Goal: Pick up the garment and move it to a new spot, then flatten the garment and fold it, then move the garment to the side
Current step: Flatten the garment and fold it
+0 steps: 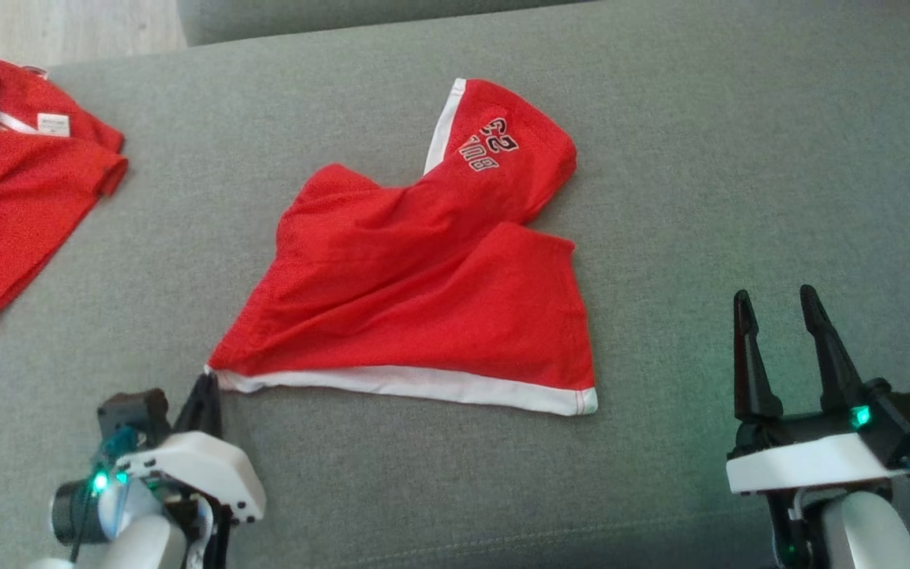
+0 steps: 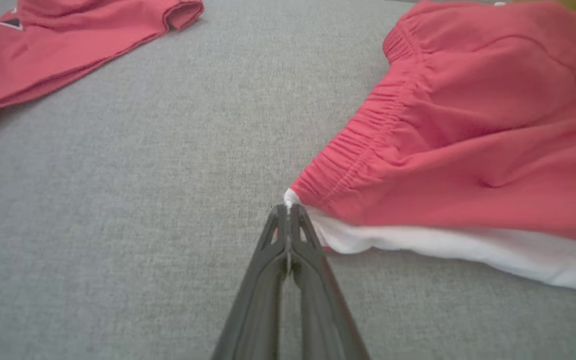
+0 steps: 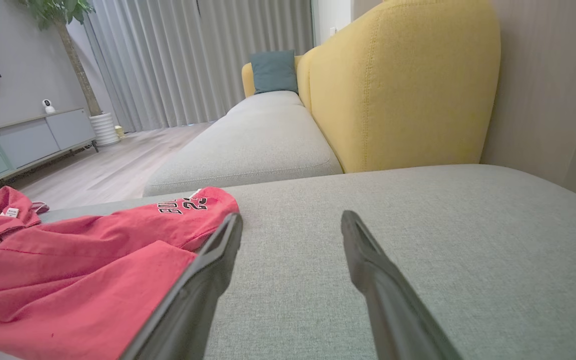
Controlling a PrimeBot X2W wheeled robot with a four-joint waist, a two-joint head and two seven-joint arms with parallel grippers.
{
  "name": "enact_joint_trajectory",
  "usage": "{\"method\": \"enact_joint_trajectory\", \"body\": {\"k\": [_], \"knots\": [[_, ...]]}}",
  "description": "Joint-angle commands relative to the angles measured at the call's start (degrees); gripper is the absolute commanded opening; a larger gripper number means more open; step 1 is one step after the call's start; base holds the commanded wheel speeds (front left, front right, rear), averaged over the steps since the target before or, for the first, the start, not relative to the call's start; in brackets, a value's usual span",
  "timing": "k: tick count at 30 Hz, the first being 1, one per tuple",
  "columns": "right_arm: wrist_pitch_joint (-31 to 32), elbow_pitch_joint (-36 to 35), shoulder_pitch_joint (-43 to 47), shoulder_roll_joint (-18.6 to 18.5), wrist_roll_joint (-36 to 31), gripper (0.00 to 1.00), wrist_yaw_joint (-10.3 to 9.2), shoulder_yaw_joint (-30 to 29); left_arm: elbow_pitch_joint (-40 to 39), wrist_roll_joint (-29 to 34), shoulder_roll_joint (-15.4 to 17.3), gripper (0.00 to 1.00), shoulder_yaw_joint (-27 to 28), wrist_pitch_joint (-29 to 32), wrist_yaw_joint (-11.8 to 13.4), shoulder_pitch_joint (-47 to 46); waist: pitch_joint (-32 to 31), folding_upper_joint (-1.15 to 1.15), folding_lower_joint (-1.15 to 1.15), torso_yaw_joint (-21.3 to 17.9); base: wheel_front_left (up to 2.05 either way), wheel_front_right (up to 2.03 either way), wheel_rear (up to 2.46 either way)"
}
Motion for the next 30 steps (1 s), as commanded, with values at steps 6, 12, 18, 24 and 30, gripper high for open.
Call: {"method": "enact_joint_trajectory", "body": {"k": [6,12,18,24,30], "knots": [[-0.36,-1.48,-0.68,-0.36,-1.18,1.0,-0.04,0.63,1.73,-2.18,-1.68,1.0,2.13,-4.79,-2.15,-0.31,-2.31,0.0,0.0,1.92,0.0,0.0,0.0],[-0.36,-1.26,0.14,-0.36,-1.9,1.0,-0.04,0.37,0.36,-1.52,-2.63,1.0,1.8,-8.62,-3.43,0.62,-4.77,0.0,0.0,3.93,0.0,0.0,0.0],[-0.36,-0.4,1.53,-0.36,-2.41,1.0,-0.04,-0.16,-3.74,0.56,-4.33,1.0,2.13,-9.77,-4.1,2.73,-7.93,0.0,0.0,5.63,0.0,0.0,0.0],[-0.36,0.01,3.27,-0.36,-3.04,1.0,-0.04,0.39,-7.7,2.92,-6.33,1.0,3.34,-9.82,-5.05,4.97,-9.99,0.0,0.0,6.71,0.0,0.0,0.0],[-0.36,0.31,4.92,-0.36,-2.9,1.0,-0.04,0.71,-9.47,5.17,-7.97,1.0,4.83,-9.83,-5.53,7.21,-11.2,0.0,0.0,7.14,0.0,0.0,0.0]]}}
